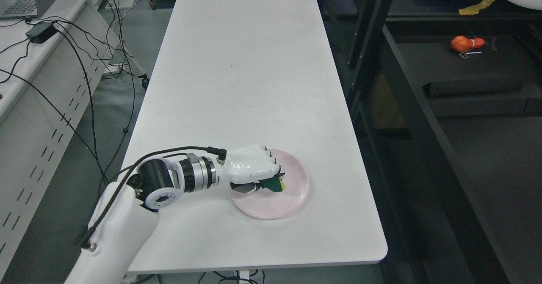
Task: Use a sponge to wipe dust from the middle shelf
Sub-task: 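Lower the left hand onto the green-yellow sponge and close fingers around it, then lift the sponge off the plate with the left hand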
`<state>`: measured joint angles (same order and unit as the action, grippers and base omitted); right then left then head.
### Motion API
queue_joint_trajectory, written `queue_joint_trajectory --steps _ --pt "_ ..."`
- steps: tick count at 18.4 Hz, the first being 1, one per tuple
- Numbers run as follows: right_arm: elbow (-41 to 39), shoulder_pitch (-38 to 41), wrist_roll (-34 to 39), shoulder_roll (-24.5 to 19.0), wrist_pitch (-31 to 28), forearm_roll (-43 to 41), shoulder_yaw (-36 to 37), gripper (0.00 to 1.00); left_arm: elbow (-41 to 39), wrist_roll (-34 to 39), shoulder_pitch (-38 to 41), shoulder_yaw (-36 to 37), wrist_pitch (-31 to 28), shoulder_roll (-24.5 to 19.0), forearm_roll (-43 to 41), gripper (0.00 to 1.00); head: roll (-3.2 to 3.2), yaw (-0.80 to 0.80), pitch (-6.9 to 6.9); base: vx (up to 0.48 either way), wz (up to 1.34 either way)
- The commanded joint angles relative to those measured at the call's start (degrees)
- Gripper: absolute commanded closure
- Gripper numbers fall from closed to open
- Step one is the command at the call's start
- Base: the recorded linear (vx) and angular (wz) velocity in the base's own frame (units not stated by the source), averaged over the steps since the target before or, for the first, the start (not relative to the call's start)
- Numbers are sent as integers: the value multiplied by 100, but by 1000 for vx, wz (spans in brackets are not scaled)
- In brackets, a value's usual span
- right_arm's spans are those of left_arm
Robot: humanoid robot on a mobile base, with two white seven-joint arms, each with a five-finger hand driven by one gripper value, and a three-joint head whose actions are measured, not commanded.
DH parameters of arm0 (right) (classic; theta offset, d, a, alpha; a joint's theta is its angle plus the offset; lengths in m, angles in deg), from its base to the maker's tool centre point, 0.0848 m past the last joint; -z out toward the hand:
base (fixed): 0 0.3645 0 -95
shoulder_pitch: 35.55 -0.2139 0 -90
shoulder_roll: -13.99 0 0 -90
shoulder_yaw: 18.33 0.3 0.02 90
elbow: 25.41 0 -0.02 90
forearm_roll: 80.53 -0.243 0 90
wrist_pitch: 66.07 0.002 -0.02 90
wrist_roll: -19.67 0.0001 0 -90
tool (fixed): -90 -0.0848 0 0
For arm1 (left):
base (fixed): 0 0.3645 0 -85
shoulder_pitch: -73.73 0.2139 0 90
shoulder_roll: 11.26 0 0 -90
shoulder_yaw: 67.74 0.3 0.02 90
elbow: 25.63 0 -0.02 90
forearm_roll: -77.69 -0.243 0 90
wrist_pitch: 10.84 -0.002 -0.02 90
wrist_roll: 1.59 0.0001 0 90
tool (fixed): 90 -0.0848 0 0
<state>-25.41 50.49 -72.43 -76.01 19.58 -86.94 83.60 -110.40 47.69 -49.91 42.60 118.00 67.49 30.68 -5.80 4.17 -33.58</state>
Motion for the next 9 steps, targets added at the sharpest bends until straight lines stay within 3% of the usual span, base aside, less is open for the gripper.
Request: queue_joint_trajectory --steps 1,5,9 --pt "-100 0 -1 100 -4 0 2 0 -30 11 77 -1742 62 939 1657 94 0 0 0 0 0" --pt "-100 0 -1 100 -4 0 2 0 -4 256 454 -1947 9 1025 3422 96 0 0 0 0 0" --pt "-100 0 -1 100 -4 0 -6 0 13 1896 928 -1727 -350 1025 5040 96 0 0 0 0 0"
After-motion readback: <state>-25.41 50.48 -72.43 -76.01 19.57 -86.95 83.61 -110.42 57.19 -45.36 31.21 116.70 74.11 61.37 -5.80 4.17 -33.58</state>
